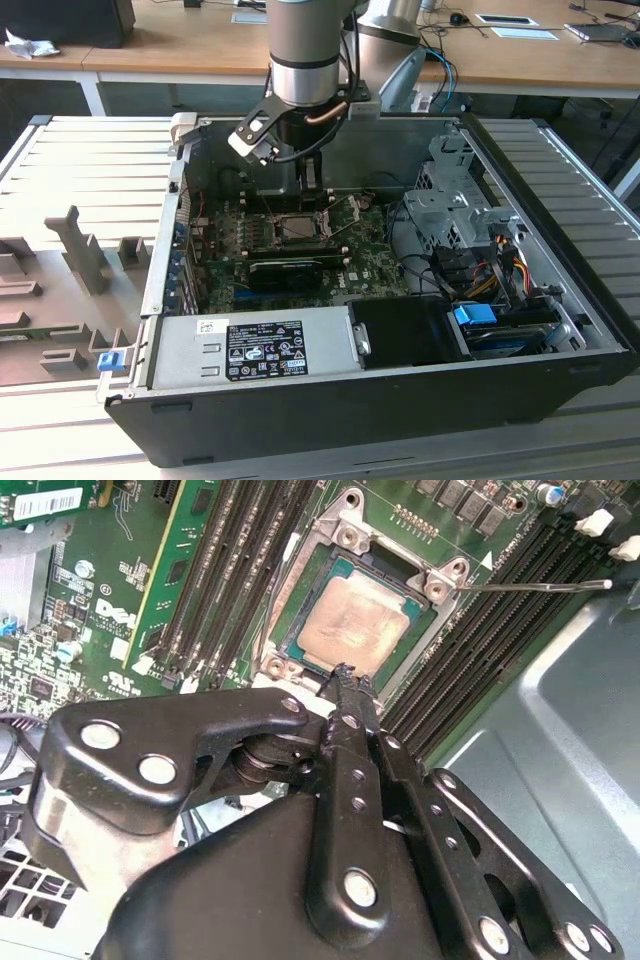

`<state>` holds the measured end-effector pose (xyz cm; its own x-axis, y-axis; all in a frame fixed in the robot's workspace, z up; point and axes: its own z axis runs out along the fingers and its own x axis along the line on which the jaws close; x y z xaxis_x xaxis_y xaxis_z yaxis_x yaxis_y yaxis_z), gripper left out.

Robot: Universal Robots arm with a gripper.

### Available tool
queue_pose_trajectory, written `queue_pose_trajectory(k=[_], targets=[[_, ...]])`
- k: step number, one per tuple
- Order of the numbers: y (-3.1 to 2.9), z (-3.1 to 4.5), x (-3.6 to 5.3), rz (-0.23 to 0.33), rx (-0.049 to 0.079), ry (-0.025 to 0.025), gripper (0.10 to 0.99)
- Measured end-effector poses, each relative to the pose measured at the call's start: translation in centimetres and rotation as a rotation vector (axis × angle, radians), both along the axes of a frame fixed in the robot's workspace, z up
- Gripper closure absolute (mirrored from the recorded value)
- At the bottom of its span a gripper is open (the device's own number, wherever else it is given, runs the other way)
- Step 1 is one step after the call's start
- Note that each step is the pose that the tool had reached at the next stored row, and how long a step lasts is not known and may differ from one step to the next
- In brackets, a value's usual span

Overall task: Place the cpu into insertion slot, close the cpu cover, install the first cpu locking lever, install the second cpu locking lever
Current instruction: 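Close the cpu cover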

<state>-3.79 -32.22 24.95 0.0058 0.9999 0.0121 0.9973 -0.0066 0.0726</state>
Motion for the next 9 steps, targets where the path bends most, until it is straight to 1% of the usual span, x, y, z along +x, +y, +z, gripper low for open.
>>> queue_pose_trajectory(k=[9], targets=[[0.00,0.31,0.00,0.000,0.000,0.0000,0.980]])
